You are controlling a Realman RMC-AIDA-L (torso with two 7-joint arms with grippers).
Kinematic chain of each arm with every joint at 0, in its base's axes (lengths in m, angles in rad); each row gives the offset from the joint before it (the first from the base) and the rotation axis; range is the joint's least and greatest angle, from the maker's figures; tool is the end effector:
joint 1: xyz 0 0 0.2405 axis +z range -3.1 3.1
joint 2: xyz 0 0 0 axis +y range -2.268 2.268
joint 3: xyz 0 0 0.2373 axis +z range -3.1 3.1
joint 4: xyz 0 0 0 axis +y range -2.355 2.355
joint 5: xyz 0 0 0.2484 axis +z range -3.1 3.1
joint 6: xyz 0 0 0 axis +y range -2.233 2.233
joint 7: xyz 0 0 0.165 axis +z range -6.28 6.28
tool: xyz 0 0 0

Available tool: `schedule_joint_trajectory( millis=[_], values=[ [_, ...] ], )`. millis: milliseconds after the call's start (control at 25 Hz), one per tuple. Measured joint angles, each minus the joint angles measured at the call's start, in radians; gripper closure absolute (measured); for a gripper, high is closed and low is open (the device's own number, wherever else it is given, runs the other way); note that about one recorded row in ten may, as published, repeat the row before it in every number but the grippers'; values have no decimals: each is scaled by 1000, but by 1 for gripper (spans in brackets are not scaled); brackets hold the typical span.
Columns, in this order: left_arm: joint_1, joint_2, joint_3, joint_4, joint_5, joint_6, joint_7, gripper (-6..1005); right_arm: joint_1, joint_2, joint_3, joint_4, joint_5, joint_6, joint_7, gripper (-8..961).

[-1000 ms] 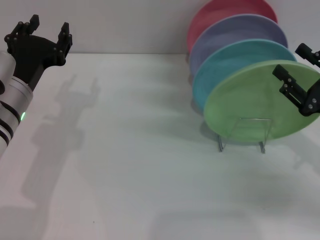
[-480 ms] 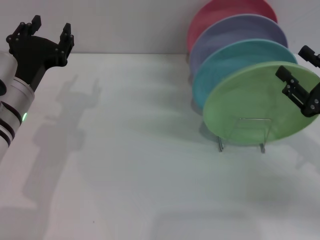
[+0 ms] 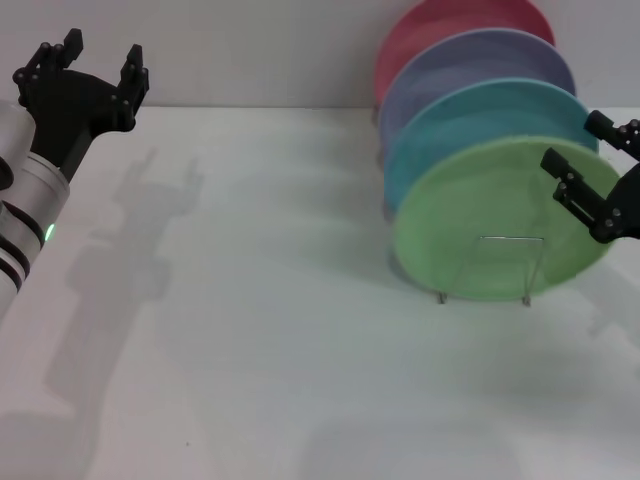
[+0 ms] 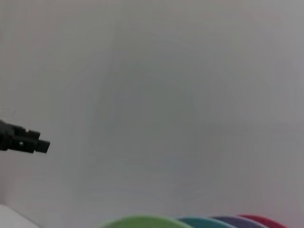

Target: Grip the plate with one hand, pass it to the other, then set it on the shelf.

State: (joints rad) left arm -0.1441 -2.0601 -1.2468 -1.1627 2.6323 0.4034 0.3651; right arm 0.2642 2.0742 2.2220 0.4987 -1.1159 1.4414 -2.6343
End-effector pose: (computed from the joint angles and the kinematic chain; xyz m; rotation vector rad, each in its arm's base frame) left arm -0.2024 0.4129 -0.0044 -1.7025 -0.3678 -0.5532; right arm 0.3085 0.3340 0.0280 -2.0038 0.0596 0.8105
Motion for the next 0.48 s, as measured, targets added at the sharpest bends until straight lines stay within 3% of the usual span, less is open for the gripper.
schedule_joint_trajectory(
  millis=[480],
  values=[
    [3, -2, 7, -6, 0, 0, 0, 317, -23, 5, -4, 1, -4, 55, -1, 330]
  ],
)
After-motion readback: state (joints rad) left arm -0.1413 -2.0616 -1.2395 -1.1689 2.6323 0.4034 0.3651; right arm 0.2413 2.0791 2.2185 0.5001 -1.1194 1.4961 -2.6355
